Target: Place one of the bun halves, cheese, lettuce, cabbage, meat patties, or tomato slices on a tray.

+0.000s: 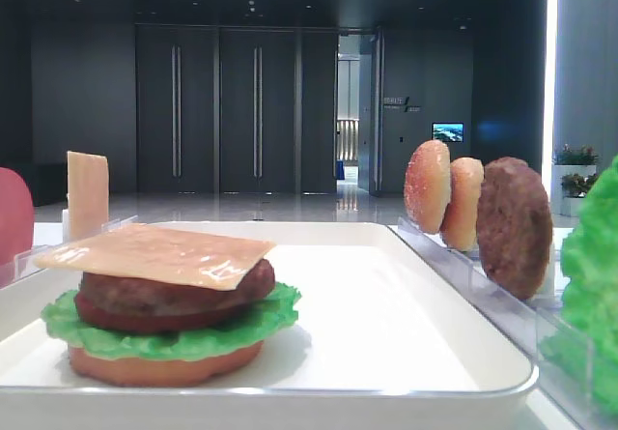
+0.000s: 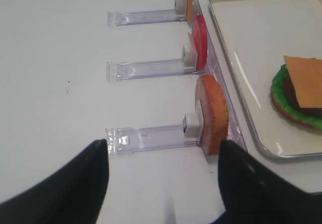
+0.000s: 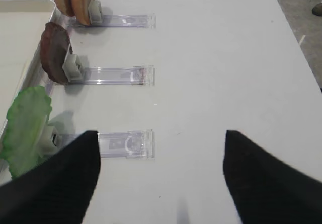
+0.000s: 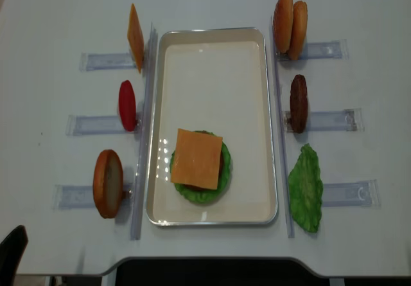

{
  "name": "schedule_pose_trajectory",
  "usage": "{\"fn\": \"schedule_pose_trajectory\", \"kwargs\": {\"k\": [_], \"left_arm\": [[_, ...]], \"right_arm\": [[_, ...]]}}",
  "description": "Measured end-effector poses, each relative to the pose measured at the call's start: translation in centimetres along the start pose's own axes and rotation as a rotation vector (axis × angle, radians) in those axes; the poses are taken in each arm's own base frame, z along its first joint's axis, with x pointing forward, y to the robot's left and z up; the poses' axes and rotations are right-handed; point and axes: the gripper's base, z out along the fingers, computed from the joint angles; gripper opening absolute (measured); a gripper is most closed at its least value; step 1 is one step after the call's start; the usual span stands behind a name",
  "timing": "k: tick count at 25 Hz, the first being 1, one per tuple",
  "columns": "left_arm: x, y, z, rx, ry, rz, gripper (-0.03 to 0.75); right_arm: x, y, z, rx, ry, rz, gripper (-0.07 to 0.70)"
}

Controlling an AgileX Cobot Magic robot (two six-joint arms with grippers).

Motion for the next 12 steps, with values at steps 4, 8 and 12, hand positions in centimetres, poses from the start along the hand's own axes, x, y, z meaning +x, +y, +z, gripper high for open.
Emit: {"fn": "schedule_pose_trajectory", "kwargs": {"k": [4, 8, 12], "left_arm": [[0.00, 0.00, 0.00, 0.000, 0.000, 0.001, 0.517], [0.00, 0.00, 0.00, 0.000, 0.000, 0.001, 0.517], [0.00, 0.00, 0.00, 0.000, 0.000, 0.001, 0.517]], "right_arm": [[0.00, 0.00, 0.00, 0.000, 0.000, 0.000, 0.489], [0.00, 0.00, 0.00, 0.000, 0.000, 0.000, 0.489], [0.00, 0.00, 0.00, 0.000, 0.000, 0.000, 0.489]]}}
